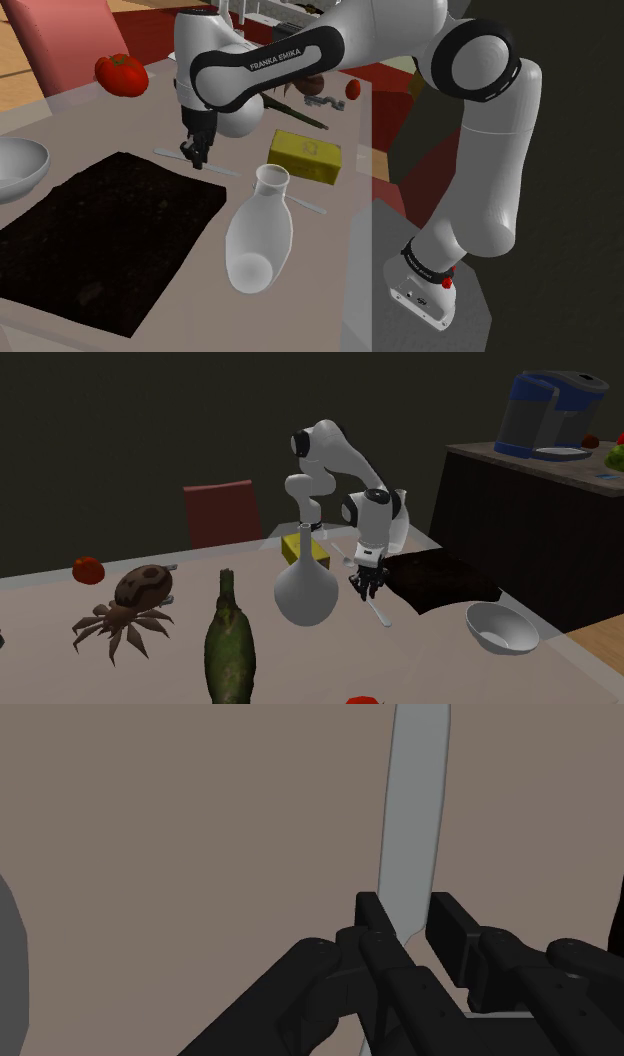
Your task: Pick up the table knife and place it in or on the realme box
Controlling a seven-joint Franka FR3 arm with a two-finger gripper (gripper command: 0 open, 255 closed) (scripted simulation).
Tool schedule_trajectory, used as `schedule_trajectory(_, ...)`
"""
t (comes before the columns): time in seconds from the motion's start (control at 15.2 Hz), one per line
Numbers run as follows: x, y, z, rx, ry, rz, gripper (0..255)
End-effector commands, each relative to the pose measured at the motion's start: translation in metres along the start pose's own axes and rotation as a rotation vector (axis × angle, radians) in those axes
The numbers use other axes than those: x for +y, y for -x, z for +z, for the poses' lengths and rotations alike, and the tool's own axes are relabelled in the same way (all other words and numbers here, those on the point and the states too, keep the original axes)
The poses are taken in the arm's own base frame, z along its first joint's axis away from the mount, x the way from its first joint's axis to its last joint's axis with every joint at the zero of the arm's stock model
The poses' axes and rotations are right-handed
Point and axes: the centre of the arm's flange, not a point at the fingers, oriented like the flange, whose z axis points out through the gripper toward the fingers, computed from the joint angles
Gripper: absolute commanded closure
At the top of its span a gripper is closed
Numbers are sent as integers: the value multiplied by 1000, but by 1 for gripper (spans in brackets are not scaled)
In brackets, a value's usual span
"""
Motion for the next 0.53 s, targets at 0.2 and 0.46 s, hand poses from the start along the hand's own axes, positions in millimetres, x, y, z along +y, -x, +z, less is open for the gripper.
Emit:
schedule_trajectory(0.2, 0, 0, 0, 0, 0, 0, 255)
schedule_trajectory(0.46, 0, 0, -5, 0, 0, 0, 255)
